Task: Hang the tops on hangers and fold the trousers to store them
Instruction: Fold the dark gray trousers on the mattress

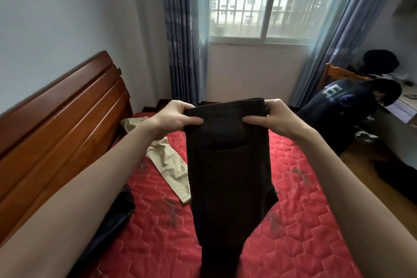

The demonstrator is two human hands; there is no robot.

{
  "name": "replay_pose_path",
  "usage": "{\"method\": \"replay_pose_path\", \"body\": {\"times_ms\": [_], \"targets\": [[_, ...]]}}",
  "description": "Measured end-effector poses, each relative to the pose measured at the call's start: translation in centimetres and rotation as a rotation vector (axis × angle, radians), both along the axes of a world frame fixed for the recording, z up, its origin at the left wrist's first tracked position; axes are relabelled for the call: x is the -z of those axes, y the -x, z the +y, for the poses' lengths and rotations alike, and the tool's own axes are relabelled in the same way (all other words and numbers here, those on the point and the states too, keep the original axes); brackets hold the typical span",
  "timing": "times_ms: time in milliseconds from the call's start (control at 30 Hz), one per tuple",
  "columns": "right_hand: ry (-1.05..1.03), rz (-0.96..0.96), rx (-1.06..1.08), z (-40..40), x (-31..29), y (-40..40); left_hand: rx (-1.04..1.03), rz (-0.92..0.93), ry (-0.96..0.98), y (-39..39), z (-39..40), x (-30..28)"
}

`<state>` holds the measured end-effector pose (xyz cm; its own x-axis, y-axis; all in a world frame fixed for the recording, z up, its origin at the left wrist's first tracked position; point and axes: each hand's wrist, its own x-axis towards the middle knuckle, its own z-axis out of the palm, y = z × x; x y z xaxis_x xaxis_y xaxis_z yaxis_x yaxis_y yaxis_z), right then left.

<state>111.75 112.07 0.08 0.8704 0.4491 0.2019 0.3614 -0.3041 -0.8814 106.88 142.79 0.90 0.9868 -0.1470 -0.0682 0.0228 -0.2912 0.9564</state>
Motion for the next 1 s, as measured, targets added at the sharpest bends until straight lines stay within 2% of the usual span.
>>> {"method": "replay_pose_path", "body": {"times_ms": [100, 167, 267, 333, 433, 633, 733, 833, 1000], "targets": [[0.258, 0.141, -0.02, 0.5, 0.8, -5.3, 0.002, 0.038, -0.137, -4.4, -0.2, 1.2], [0.445, 0.12, 0.018, 1.6, 0.8, -9.0, -0.017, 0.03, -0.251, -7.9, -0.3, 1.4], [0.591, -0.063, 0.116, 4.1, -0.5, -14.2, -0.096, -0.063, -0.487, -13.8, -0.5, 0.4], [0.58, -0.193, 0.168, 5.4, -2.2, -17.6, -0.192, -0.171, -0.605, -17.5, -0.4, -1.4], [0.516, -0.389, 0.272, 6.3, -5.6, -22.2, -0.312, -0.439, -0.691, -22.3, -0.6, -5.1], [0.337, -0.759, 0.495, 5.5, -13.3, -27.2, -0.502, -0.918, -0.609, -27.8, -1.6, -12.6], [0.29, -0.905, 0.539, 4.5, -14.6, -26.8, -0.481, -1.064, -0.548, -28.1, -1.5, -13.8], [0.273, -0.97, 0.503, 3.4, -13.1, -24.6, -0.358, -1.081, -0.487, -26.6, -1.4, -11.9], [0.419, -0.96, 0.424, 1.8, -5.2, -18.1, -0.256, -0.905, -0.324, -20.3, -1.3, -3.0]]}}
